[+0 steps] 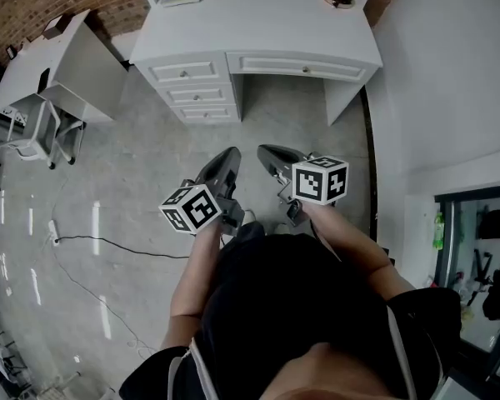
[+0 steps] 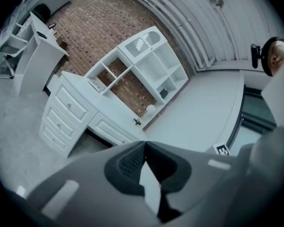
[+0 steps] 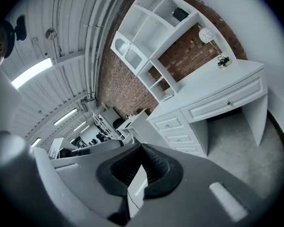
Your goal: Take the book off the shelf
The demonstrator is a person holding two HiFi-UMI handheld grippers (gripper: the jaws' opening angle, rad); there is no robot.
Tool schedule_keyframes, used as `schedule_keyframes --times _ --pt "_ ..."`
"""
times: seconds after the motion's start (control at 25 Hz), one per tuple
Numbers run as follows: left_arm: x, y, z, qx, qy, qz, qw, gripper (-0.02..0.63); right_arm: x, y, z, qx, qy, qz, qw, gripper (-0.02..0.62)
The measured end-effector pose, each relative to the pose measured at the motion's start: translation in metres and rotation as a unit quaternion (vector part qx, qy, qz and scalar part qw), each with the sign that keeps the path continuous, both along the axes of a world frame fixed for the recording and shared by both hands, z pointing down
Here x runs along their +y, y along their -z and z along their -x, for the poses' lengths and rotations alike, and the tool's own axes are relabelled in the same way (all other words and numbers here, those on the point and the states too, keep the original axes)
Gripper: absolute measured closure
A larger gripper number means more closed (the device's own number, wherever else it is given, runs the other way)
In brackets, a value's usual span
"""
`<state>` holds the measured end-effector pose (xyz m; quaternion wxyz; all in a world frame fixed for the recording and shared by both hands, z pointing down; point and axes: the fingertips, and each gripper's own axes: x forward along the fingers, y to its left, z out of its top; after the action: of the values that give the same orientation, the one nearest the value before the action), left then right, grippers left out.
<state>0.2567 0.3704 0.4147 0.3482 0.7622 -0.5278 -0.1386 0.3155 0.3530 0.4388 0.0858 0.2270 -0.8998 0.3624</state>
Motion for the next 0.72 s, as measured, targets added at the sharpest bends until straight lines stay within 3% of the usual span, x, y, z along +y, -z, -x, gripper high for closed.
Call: schedule_keyframes --times 0.36,0.72 --pt "-0.004 -0.008 0.013 0.008 -0.013 0.009 0.9998 0.603 -0.005 -0.009 0.017 0.014 -0.005 0.014 1.0 0.597" --pt "-0.015 -0.014 0.057 0.021 -0.006 0.017 0.9996 0.603 -0.019 -0.017 0.058 0.032 -0.008 0.022 0.999 0.597"
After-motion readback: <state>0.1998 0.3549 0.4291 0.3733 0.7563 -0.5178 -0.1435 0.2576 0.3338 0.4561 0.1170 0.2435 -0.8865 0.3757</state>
